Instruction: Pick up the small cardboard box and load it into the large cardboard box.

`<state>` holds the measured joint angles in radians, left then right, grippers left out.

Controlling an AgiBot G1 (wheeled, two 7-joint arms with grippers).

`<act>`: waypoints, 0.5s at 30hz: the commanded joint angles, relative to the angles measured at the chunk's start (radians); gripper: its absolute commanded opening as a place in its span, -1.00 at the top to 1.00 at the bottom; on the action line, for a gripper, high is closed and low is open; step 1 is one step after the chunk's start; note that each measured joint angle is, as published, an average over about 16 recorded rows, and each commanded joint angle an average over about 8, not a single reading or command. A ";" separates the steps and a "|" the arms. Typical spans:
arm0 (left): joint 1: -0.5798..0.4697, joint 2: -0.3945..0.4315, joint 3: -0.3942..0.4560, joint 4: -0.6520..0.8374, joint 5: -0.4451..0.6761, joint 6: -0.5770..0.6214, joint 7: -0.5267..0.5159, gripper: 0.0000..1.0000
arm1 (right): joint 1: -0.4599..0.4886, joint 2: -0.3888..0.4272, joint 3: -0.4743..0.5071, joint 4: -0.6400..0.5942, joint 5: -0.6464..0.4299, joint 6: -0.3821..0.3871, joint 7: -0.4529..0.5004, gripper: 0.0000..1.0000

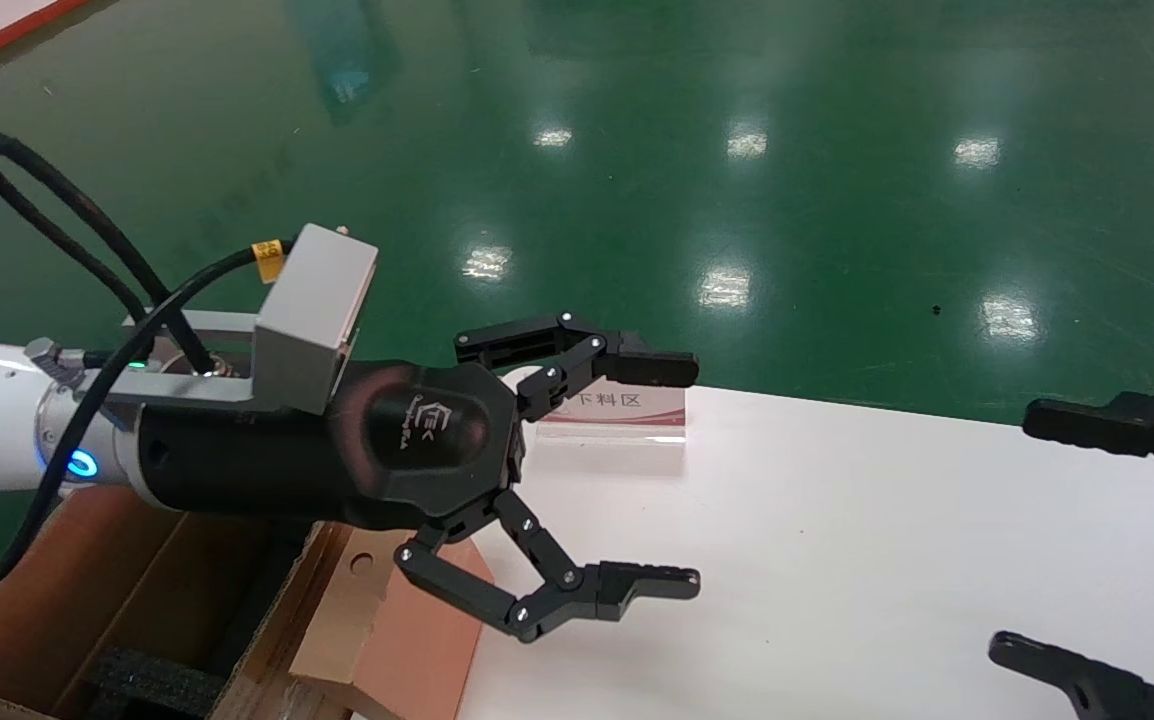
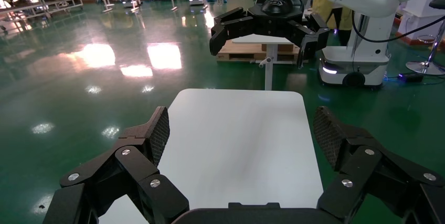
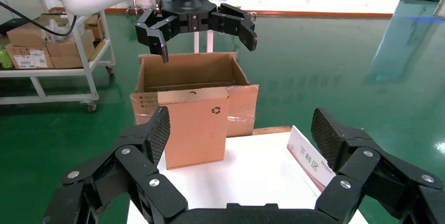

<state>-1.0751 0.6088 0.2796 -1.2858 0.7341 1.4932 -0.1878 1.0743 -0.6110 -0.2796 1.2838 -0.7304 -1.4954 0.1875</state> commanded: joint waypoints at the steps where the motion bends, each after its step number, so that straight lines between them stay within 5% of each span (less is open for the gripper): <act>1: 0.001 0.002 0.000 0.002 -0.003 0.002 0.000 -1.00 | 0.000 0.000 0.000 0.000 0.000 0.000 0.000 -1.00; 15: -0.095 -0.050 0.078 -0.058 0.209 -0.037 -0.130 -1.00 | 0.001 0.000 -0.001 -0.001 0.000 0.000 -0.001 -1.00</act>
<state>-1.1860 0.5645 0.3681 -1.3415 0.9616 1.4660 -0.3382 1.0749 -0.6109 -0.2806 1.2830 -0.7300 -1.4955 0.1869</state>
